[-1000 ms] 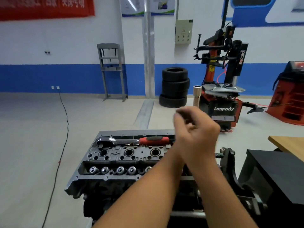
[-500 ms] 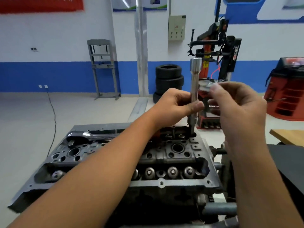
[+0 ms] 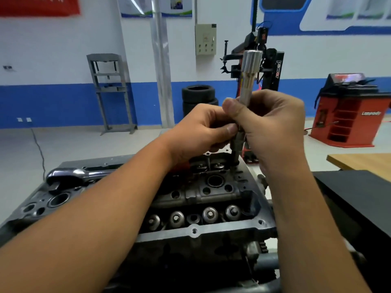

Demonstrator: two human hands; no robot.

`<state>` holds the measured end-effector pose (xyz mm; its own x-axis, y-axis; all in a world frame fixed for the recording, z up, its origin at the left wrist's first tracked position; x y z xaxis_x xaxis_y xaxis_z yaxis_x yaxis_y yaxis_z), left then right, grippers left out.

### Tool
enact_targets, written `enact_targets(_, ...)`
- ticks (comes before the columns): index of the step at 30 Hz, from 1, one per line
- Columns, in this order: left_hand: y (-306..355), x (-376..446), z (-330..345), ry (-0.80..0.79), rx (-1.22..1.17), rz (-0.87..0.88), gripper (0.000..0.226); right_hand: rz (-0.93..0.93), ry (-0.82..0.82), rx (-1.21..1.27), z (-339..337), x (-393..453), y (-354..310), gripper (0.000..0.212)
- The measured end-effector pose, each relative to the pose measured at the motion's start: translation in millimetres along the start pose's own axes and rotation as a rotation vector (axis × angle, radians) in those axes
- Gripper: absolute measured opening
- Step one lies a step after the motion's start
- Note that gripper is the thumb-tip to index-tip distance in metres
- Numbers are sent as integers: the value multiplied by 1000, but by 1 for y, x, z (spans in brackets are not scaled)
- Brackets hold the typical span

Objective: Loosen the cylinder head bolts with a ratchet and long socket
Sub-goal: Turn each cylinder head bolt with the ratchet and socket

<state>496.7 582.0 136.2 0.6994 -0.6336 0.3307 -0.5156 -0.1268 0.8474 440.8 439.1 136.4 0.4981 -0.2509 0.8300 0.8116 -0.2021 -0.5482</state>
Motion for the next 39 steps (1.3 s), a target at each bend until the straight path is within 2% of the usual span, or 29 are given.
enact_targets(3, -1, -2, -2, 33, -11, -3, 8, -4, -76, 56, -4, 1, 3, 6)
enact_targets(6, -4, -1, -3, 126, 16, -25, 19, 47, -139, 195, -7, 0, 10, 10)
enact_targets(8, -5, 0, -3, 167, 19, -27, 16, 129, -125, 320, -6, 0, 15, 14)
enact_targets(10, -5, 2, -3, 109, 7, -38, 16, 177, -79, 383, -4, 0, 20, 20)
enact_targets(13, -4, 1, 1, 47, -17, -37, 17, 185, -70, 361, 2, -2, 25, 22)
enact_targets(16, 0, -1, 3, 132, -9, -4, 13, 196, -49, 332, 4, -4, 27, 27)
enact_targets(19, 3, -3, 3, 236, 76, -4, 37, 141, -3, 276, 0, -4, 29, 27)
enact_targets(20, 2, -2, 2, 247, 117, -1, 39, 116, 5, 246, 0, -4, 29, 26)
enact_targets(23, 1, -1, 3, 150, 107, -24, 25, 91, 57, 208, 1, -5, 29, 17)
enact_targets(26, -2, -2, 0, 59, 9, -116, 29, 112, 49, 196, 3, -5, 29, 18)
enact_targets(28, -2, -3, -1, 33, 2, -106, 29, 101, 17, 175, 4, -4, 28, 18)
enact_targets(33, 0, -3, 1, 111, 42, -16, 14, 132, -20, 309, 6, -4, 24, 23)
enact_targets(39, -3, -2, -2, 53, -15, -100, 15, 196, -64, 304, 5, -3, 28, 21)
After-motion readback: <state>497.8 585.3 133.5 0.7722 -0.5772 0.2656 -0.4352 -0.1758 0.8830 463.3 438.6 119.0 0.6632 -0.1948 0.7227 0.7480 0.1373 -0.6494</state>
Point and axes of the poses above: each hand's wrist, its own x-axis towards the middle knuckle, its own z-axis out of the palm, y = z × x, the point moved 1 cm from there along x, towards the middle knuckle, and after that the axes turned 11 degrees about -z, right-handed, at the moved point
